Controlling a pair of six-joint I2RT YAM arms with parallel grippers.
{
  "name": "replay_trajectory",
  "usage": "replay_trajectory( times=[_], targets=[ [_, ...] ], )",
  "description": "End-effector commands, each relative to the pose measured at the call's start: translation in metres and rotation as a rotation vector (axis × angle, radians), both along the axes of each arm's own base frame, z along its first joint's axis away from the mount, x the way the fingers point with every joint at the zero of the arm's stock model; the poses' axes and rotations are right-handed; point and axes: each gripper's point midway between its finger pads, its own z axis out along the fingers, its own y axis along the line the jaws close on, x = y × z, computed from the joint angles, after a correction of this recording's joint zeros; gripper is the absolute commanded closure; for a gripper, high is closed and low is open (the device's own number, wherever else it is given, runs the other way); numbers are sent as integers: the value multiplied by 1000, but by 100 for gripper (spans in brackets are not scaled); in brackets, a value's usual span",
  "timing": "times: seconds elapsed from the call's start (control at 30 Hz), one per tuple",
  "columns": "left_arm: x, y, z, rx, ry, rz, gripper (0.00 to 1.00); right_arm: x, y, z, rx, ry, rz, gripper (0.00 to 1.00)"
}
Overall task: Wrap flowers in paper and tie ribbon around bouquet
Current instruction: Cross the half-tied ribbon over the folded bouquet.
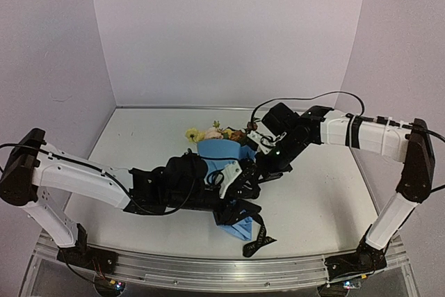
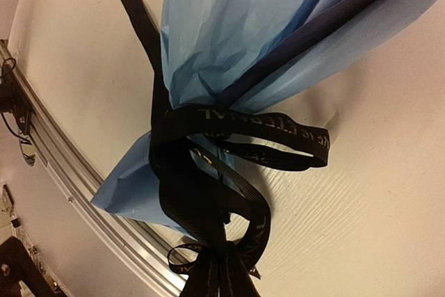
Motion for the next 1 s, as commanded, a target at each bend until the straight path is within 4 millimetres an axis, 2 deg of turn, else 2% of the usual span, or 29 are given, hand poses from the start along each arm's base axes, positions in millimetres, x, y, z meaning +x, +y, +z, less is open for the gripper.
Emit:
replay_trajectory(
  times=[0.0,0.13,0.23,0.33,0.57,0.97],
  targets=[
    [42,27,23,-20,-113,146,46,1,11,35,85,48,-92,100],
    [50,40,23,-3,-174,124,50,9,17,44,97,104,-210,100],
    [51,46,17,20,-193,97,54,12,30,49,124,171,-284,100],
    [51,49,8,57,-221,84,54,12,40,50,132,223,-340,100],
    [62,51,-6,116,-265,123,52,12,59,48,145,287,-393,100],
    [69,45,-24,135,-249,123,52,12,70,47,172,325,-428,100]
  ],
)
